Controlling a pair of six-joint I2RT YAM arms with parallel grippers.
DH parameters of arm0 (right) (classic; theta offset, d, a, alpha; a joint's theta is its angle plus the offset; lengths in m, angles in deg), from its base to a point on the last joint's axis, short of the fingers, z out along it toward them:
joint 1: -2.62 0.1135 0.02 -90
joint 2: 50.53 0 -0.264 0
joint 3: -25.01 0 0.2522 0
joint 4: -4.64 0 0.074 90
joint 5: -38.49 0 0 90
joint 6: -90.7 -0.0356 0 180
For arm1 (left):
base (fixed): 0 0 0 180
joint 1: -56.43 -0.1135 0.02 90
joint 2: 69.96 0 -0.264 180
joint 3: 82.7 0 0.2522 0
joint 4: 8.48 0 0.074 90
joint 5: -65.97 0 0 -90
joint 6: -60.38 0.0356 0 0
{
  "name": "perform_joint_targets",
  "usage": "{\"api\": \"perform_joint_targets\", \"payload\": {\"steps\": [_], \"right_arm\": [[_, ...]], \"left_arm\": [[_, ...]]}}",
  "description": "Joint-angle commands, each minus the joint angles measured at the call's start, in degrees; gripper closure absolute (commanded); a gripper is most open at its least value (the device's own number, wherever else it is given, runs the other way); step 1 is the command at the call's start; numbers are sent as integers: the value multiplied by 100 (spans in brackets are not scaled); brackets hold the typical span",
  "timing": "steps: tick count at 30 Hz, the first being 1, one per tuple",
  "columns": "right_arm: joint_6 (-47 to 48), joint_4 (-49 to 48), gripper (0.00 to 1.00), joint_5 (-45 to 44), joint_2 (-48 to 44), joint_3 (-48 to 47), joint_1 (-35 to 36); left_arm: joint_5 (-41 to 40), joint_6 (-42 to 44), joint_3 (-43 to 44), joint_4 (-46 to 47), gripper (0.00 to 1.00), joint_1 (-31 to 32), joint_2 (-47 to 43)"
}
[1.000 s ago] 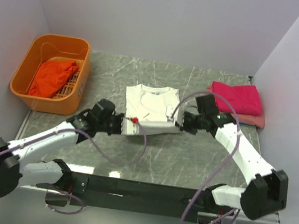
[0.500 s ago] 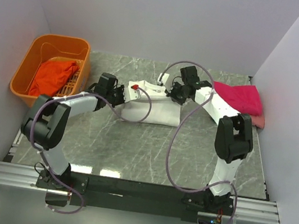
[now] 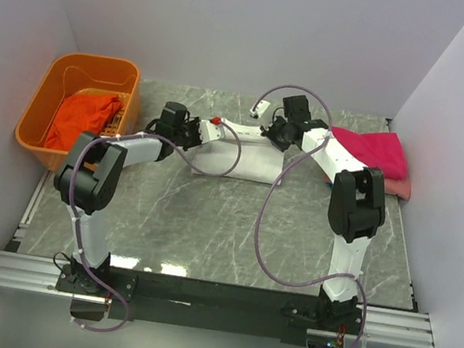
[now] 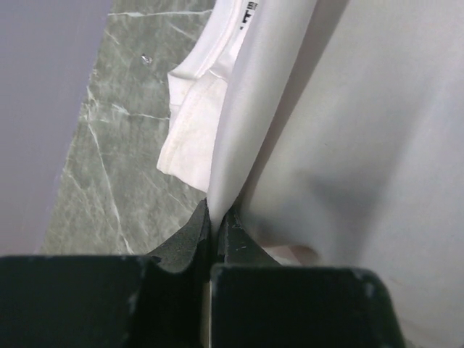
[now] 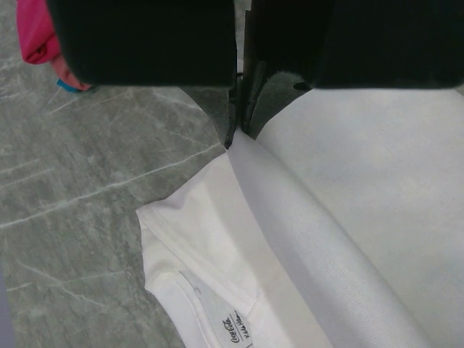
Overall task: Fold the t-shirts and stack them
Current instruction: Fold the tshirt
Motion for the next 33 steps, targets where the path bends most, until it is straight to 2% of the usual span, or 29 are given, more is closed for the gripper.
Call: {"api": "perform_joint_targets", "payload": {"steps": [1,8,17,33], "right_arm": [[-240,-342,100,-414,104,-290,-158],[-618,-1072,100,-704,139,-150,-193],[-882,-1187,100,-1012,658,-720,-193],[-953,-1345,100,-1443,1027,-888,-193]], "left_arm": [[-201,-81,338,479,100,-101,159],[-456,-353,523,1244,100,-110,431],[-544,-406,1313,1113,100,-93,1134],[-931,-389,1876,972,100,-101,1732]]}}
